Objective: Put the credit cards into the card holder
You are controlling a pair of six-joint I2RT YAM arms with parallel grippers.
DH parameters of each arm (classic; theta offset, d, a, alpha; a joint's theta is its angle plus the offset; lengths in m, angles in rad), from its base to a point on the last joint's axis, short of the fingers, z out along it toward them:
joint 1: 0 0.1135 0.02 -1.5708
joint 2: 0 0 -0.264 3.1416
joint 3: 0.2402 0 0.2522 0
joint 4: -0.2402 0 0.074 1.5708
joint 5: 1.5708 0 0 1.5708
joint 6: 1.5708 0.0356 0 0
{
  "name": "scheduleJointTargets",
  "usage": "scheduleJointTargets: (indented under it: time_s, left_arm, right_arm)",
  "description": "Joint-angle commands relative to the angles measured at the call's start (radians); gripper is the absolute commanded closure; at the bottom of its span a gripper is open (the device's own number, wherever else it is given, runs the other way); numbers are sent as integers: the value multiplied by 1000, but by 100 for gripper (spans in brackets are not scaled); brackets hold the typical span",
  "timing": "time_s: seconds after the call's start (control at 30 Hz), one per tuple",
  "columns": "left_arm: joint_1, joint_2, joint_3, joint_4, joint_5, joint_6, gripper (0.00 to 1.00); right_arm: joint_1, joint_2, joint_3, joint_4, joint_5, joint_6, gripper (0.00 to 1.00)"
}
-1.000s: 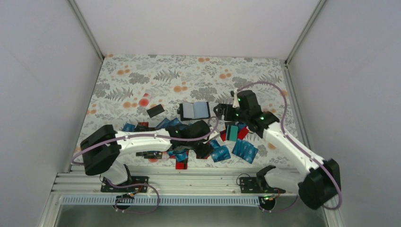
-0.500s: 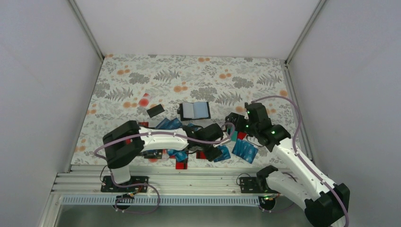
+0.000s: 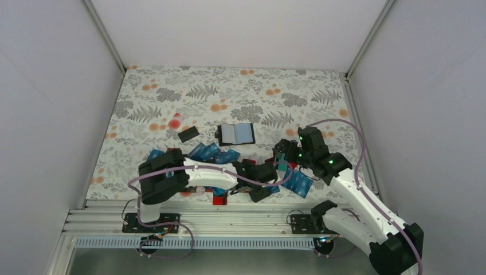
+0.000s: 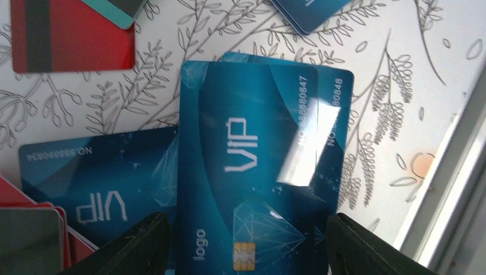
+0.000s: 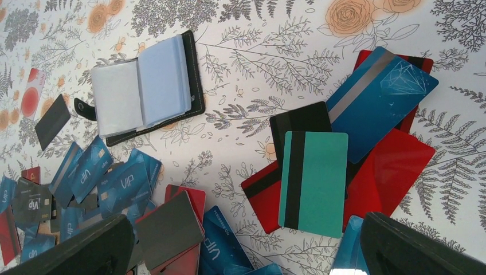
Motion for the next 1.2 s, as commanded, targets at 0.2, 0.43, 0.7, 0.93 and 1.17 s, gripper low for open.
scheduleJointTargets:
  time_s: [0.2, 0.43, 0.7, 0.93, 1.17]
  left_arm:
    - [-33, 53, 25, -20, -114, 21, 38]
    - [-36, 22, -13, -1, -189, 20, 55]
    - [-23, -4, -40, 30, -221, 4, 67]
    - [58, -32, -83, 63, -207, -48, 87]
    - [131, -109, -133, 106, -137, -80, 97]
  right_arm:
    - [-4, 0, -7, 13, 3, 7, 0]
    - [-4, 7, -10, 20, 0, 4, 0]
    - [-6, 29, -16, 39, -15, 6, 0]
    - [-6, 47, -20, 52, -23, 0, 0]
    - [-6, 81, -24, 68, -65, -9, 0]
